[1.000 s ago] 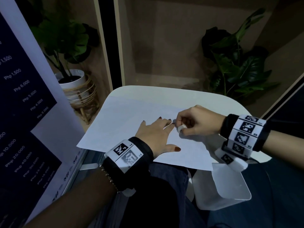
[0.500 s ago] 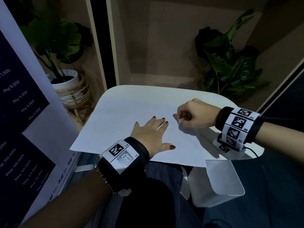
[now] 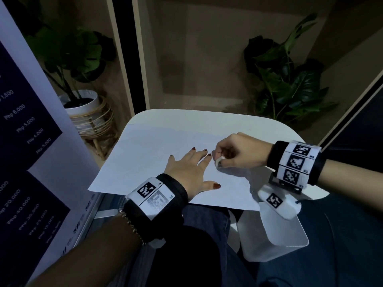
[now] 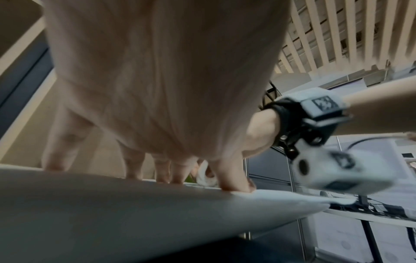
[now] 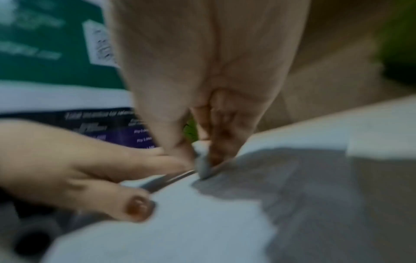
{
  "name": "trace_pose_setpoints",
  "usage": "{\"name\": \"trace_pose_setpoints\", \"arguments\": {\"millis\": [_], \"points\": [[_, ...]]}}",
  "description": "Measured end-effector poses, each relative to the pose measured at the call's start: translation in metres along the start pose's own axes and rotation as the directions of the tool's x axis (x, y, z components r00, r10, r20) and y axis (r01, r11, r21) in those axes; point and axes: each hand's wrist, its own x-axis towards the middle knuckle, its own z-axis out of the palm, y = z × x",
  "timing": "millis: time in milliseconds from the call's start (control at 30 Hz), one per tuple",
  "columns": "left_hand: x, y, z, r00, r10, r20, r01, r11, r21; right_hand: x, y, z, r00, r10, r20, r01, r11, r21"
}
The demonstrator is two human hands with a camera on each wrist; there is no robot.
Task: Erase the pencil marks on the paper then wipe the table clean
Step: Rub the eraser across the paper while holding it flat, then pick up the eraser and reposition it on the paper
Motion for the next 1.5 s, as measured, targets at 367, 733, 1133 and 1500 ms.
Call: {"name": "trace_pose_setpoints", "arguments": {"millis": [367, 733, 1133, 1500], "points": [[0.0, 0.001, -0.001, 1.0, -0.01, 0.006, 0.01, 1.0, 0.006, 0.001, 0.004, -0.003, 0.999, 0.024, -0.038, -0.025, 0.999, -0.039], [0.002, 0.004, 0.003, 0.999, -0.039, 0.006, 0.038, 0.999, 0.038, -0.047, -0.023, 0.004, 0.962, 0.056, -0.266, 0.027, 0.954, 0.299], [-0.005, -0.061, -0.038, 0.964, -0.26, 0.048, 0.262, 0.964, -0.038, -0.078, -0.005, 0.059, 0.911, 0.305, -0.279, 0.008, 0.662, 0.75], [-0.005, -0.111, -0.032, 0.912, -0.342, 0.226, 0.312, 0.937, 0.158, -0.046, -0.049, 0.06, 0.993, 0.118, -0.007, 0.011, -0.028, 1.0]]}}
